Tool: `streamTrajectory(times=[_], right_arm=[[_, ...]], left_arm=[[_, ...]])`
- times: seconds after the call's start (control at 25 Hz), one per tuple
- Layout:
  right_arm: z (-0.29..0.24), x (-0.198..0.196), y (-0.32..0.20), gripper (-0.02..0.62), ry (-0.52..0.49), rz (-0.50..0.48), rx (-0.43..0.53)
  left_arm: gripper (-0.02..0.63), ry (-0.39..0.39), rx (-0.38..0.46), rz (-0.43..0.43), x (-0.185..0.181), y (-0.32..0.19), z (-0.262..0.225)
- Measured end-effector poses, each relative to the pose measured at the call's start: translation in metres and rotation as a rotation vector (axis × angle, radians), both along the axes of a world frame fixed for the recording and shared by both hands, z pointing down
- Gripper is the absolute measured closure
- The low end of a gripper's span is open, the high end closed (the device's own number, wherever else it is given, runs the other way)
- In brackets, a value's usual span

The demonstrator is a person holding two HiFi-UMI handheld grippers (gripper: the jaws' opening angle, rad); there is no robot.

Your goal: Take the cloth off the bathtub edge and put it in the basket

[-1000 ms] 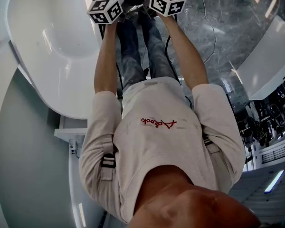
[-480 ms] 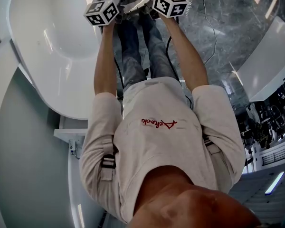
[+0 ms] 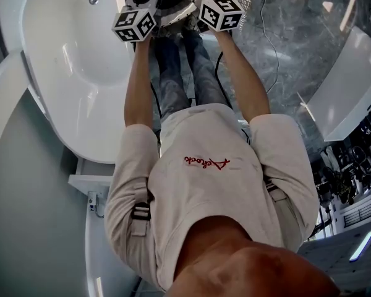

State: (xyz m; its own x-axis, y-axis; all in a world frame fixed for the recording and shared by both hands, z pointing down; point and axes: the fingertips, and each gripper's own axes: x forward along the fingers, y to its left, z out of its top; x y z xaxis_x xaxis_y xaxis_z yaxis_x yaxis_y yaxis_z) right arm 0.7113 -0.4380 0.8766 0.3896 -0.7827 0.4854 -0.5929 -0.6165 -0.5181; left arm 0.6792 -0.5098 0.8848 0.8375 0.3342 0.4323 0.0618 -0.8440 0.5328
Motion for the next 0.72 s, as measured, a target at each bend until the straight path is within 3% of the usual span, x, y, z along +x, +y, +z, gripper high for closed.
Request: streamTrajectory(times=[0.08,0.72], right_arm=[[-0.007,-0.001,0.002,0.587,0.018,0.002,-0.007],[-0.082,0.000,0.015,0.589,0.145,-0.007,0.004]], left_arm=[[0.602,0.008,0.025,-0.002,-0.001,-0.001,-0.009],[0.606,0.113,0.067,-0.002,-0.002,0.006,-0.092]])
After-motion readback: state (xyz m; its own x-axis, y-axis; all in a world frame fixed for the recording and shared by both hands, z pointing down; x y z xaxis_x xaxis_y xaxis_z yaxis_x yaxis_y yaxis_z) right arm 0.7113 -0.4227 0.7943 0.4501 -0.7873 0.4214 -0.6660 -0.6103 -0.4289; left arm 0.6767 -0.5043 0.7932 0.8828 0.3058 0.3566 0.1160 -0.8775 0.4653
